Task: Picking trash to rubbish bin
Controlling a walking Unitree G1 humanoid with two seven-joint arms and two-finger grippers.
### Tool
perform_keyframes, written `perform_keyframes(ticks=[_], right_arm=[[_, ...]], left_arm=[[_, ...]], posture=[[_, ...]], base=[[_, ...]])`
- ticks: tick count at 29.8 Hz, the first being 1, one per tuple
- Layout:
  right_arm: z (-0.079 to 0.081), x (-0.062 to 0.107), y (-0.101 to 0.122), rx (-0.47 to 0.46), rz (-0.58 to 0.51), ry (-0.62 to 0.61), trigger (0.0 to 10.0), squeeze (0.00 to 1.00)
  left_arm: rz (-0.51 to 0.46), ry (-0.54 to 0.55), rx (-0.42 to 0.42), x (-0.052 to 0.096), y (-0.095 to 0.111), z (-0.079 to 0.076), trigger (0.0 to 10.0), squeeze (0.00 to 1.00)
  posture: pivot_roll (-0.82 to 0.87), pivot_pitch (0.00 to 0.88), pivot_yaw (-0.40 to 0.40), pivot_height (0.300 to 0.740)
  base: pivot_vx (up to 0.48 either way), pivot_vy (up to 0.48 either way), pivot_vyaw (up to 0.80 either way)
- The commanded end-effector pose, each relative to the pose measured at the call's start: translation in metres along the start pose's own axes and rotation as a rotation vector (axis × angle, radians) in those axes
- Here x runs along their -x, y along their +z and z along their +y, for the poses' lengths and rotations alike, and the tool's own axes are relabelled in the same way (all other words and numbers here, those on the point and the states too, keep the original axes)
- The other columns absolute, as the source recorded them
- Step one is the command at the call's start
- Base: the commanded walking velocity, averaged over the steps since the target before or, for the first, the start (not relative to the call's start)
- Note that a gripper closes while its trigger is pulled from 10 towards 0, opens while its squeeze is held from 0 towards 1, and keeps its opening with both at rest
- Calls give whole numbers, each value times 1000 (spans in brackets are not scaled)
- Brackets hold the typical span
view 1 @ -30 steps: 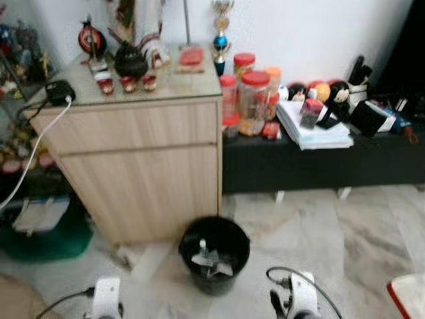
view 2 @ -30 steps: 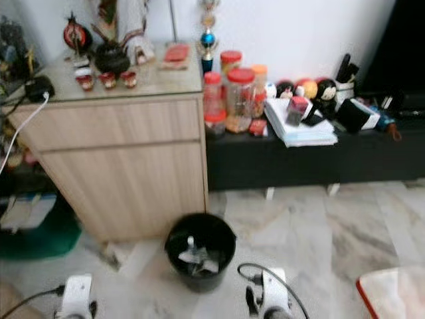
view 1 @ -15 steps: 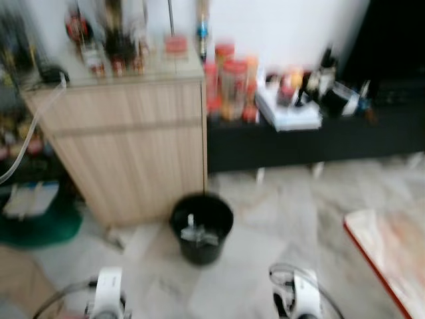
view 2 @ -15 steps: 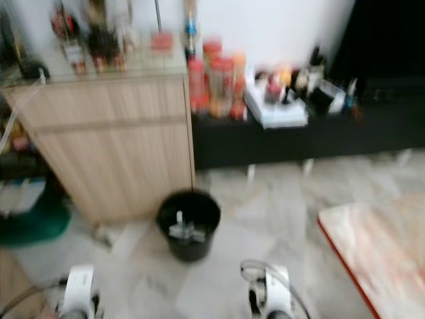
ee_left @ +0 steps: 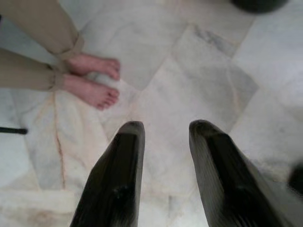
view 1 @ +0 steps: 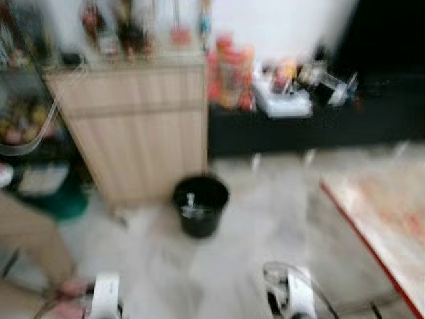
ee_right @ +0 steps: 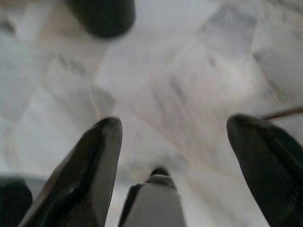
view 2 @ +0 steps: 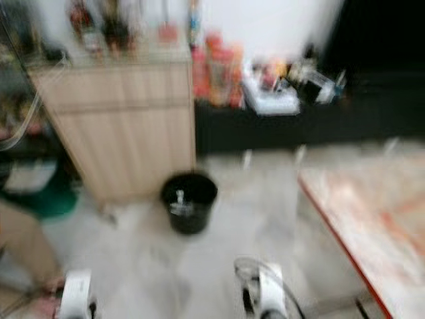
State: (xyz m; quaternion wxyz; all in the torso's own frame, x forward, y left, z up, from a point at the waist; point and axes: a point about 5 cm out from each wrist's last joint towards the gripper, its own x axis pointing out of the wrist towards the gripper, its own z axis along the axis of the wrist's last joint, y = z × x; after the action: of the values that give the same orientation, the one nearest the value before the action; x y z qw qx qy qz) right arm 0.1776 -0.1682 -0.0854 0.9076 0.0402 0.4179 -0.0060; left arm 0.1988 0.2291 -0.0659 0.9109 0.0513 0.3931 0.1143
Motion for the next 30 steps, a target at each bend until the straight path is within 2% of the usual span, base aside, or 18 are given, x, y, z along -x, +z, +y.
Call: perform_keyframes(ticks=[1,26,30], right_arm=[[-4,-2,10,11,-27,-9,10000,0],[-6,-2,10,6,-21,-15,10000,0],[-5,-2,10,6,-18,-13,10000,0]], left_arm=[[31,5,2,2,-8,0,10000,0],[31,15,12,2,-8,1,10000,0],[31,16,14,2,-8,1,10000,0]], posture=[[-52,0,-17,740],[-50,1,-21,740],[-50,1,-21,740]], base=[[-277,0,0],[0,0,0],[0,0,-756]])
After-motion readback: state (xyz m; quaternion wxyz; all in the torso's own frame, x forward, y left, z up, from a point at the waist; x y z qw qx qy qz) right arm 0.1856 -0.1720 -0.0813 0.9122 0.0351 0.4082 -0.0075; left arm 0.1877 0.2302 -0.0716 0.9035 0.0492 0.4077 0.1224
